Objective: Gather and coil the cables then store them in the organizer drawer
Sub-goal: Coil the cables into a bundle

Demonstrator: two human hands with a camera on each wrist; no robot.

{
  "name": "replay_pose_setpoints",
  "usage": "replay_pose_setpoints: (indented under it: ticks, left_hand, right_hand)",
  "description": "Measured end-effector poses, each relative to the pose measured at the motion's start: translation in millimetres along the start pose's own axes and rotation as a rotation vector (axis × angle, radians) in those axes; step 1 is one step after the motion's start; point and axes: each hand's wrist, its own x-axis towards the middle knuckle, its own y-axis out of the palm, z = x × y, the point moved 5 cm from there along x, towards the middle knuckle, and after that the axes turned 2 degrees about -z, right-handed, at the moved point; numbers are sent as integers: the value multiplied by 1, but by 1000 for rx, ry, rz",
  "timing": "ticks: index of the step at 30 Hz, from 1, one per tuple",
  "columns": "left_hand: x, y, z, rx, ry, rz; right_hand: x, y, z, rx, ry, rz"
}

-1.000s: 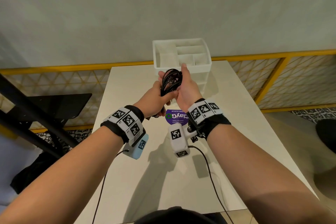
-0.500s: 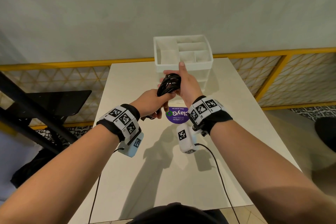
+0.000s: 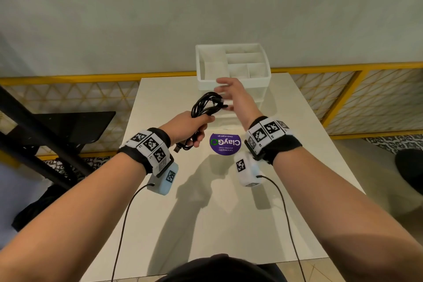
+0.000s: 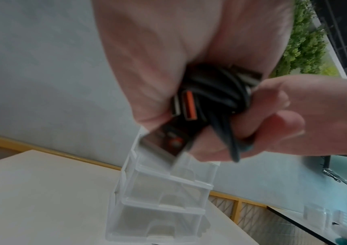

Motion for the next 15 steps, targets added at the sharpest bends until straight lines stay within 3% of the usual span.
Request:
replay_pose_setpoints:
  ticks: [3,5,9,11,15]
  left_hand:
    - [-1,-7,0,-3,-27,21]
    - [-2,-8,-1,26,-42,42]
    - [-3,2,0,166,-85,160]
    - [-3,5,2,214,-85,195]
    - [-4,6,2,262,-50,242]
  right_hand:
    - [-8,7,11,-504,-334,206]
    - [-15,19,3,-896,-475,344]
    - [-16,24,-4,-1360,-701,267]
    - [-15,23,-5,-1459,-717,268]
    - [-16,19,-14,-1413,-571,341]
